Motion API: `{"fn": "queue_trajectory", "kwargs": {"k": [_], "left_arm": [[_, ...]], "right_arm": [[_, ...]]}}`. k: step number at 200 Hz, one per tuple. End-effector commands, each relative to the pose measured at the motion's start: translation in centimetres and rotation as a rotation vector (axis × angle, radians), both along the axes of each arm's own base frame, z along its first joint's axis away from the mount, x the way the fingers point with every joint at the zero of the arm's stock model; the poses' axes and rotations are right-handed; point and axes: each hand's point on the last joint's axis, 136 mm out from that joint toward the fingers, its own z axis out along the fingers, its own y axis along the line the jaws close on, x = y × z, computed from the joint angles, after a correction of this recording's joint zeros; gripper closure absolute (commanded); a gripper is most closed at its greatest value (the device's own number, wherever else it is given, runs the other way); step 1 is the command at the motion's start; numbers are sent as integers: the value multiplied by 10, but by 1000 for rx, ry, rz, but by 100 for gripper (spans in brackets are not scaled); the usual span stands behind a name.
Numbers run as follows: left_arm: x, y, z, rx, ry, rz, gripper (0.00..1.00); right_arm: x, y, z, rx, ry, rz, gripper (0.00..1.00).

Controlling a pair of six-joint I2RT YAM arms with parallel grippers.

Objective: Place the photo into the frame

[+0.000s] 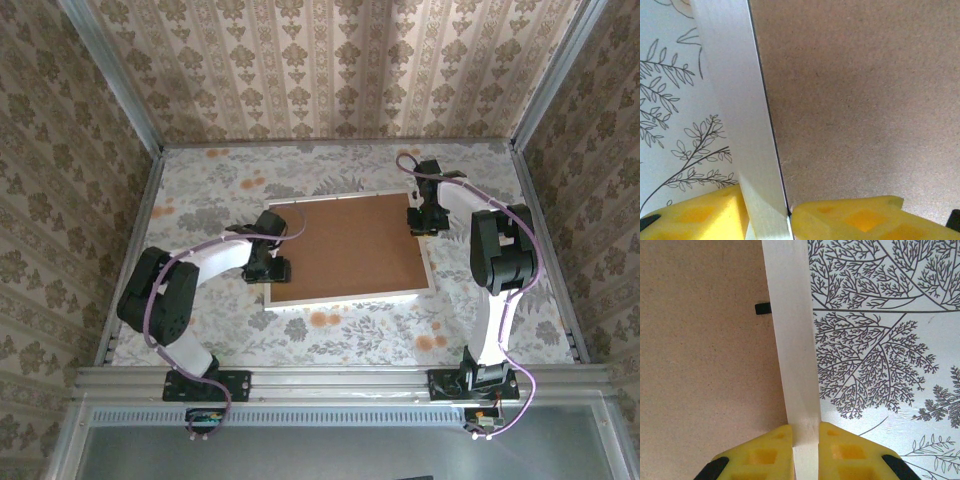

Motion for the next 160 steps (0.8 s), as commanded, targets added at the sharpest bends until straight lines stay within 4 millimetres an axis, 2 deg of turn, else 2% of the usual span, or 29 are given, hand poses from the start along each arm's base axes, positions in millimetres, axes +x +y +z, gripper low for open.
{"fn": "queue_trajectory", "kwargs": {"k": [1, 47, 75, 115, 133, 160], "left_arm": [[-55, -13, -31, -122, 244, -30, 42], [-55, -19, -30, -197, 262, -27, 44], [-58, -5, -32, -112, 275, -70, 47], [-64, 12, -34, 28, 295, -140, 46], [-64, 17, -35, 85, 292, -171, 44], [-60, 14, -36, 93, 287, -185, 43]], "right_arm": [[-21, 32, -12, 80, 74, 51, 84], [-22, 31, -11, 76, 73, 50, 83], [-22, 31, -12, 76, 75, 50, 83], [-22, 31, -12, 75, 76, 50, 83], [-22, 31, -13, 75, 78, 51, 83], [-22, 31, -13, 75, 79, 51, 84]]}}
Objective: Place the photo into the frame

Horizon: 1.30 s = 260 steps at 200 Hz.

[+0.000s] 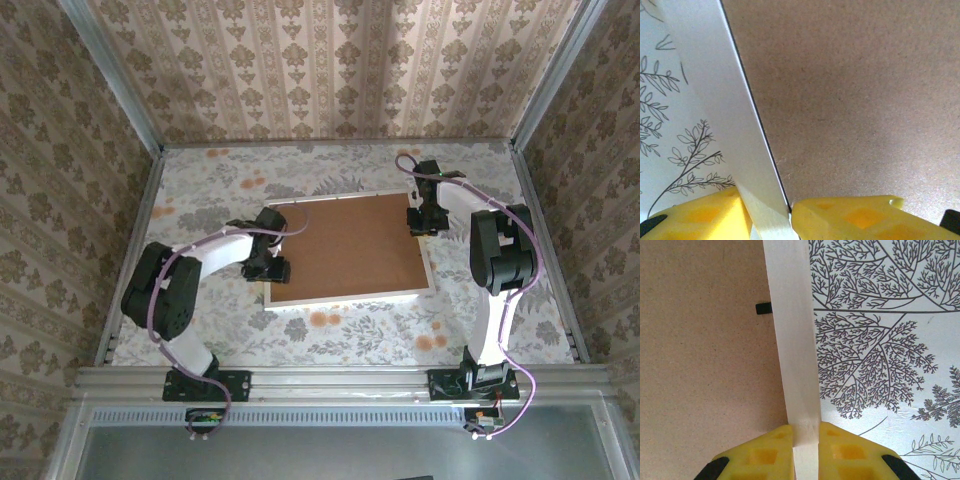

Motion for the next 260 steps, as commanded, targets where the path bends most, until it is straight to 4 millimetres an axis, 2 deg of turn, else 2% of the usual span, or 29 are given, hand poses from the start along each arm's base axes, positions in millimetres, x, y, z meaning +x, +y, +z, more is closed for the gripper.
{"fn": "queue_trajectory", "kwargs": {"k": [1, 17, 45, 90, 97, 118, 173, 206, 237, 260], "left_arm": [[-58, 12, -36, 75, 235, -76, 43], [-54, 7, -36, 54, 228, -76, 43], [-45, -12, -31, -79, 206, -24, 42], [-40, -17, -20, -259, 195, 112, 45], [-35, -12, -17, -295, 187, 162, 45], [-37, -13, -13, -372, 188, 227, 44], [-44, 1, -10, -370, 201, 263, 39], [-46, 14, -8, -304, 185, 256, 38], [-33, 21, 3, -259, 132, 226, 39], [-25, 36, 12, -196, 89, 226, 38]], "right_arm": [[-22, 31, -13, 85, 80, 48, 83], [-22, 32, -12, 86, 78, 49, 84], [-23, 31, -11, 84, 80, 49, 84], [-23, 31, -11, 83, 80, 51, 84], [-23, 31, -11, 82, 81, 51, 84], [-21, 31, -11, 84, 78, 51, 84], [-20, 32, -9, 84, 75, 53, 84], [-21, 32, -10, 84, 76, 53, 84], [-21, 31, -11, 82, 78, 52, 84], [-21, 30, -10, 77, 74, 50, 84]]}}
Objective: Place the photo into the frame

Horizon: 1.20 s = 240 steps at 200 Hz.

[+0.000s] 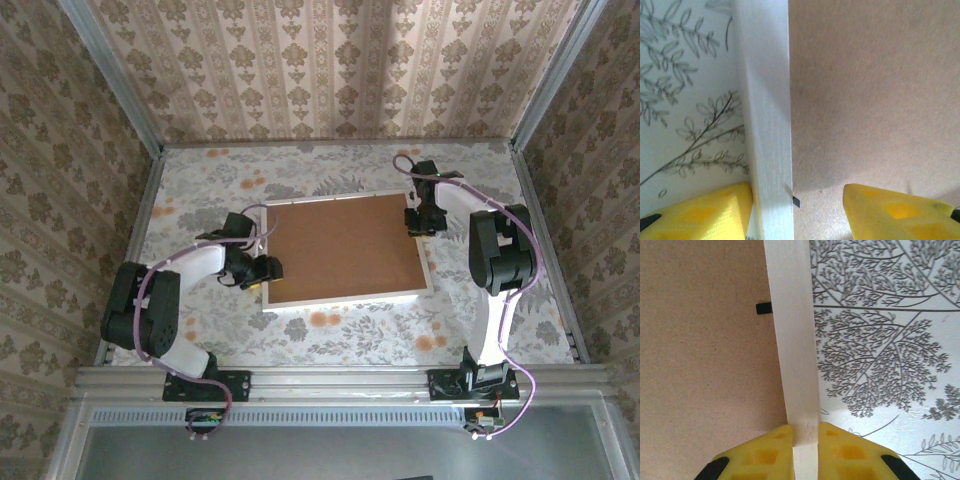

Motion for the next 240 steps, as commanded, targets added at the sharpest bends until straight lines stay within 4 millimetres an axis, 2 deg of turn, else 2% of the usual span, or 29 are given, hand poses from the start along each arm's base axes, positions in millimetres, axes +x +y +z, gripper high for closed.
{"fn": "queue_trajectory", "kwargs": {"k": [1, 32, 63, 82, 119, 171, 240], "left_arm": [[-22, 25, 0, 117, 77, -17, 38], [-15, 41, 15, 159, 29, 12, 35], [-14, 49, 20, 111, 21, 68, 35], [-11, 40, 20, 19, 31, 85, 40], [2, 25, 15, -121, 41, 114, 56], [1, 31, 3, -138, 52, 133, 67], [0, 23, -3, -221, 45, 133, 68]], "right_arm": [[-19, 23, -10, 71, 72, 34, 84], [-20, 22, -11, 68, 74, 32, 84], [-21, 20, -12, 67, 76, 29, 84], [-20, 20, -13, 68, 76, 32, 84], [-20, 21, -12, 74, 74, 31, 84], [-21, 20, -13, 74, 77, 29, 84], [-21, 20, -12, 73, 78, 30, 84]]}}
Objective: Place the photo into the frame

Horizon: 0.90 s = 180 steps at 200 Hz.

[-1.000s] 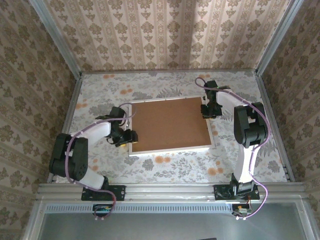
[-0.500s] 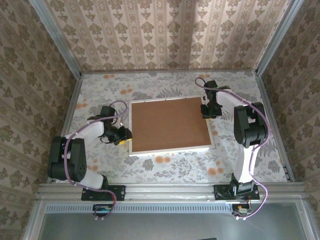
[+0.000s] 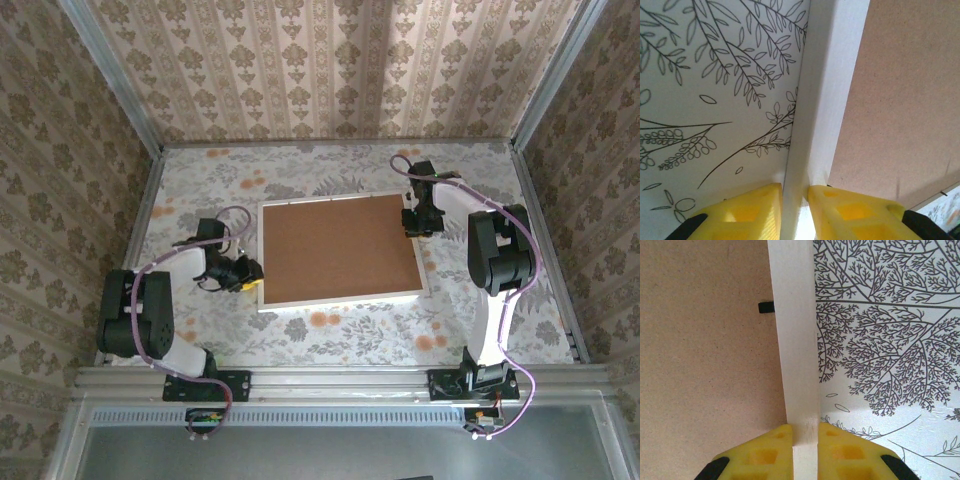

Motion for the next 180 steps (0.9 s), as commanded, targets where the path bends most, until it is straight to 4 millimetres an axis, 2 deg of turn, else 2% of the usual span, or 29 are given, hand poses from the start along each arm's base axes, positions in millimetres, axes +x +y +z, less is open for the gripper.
{"fn": "queue_trajectory", "kwargs": {"k": [1, 87, 144, 180], "left_arm": [[-2, -6, -4, -45, 8, -5, 68], [-4, -14, -12, -92, 17, -18, 68], [-6, -26, -14, -119, 20, -59, 64], [-7, -28, -17, -118, 22, -69, 58]], "right_arm": [[-20, 12, -12, 50, 75, 16, 84], [-20, 12, -13, 52, 74, 17, 84], [-20, 14, -13, 52, 76, 19, 84], [-21, 13, -14, 50, 79, 19, 84]]}}
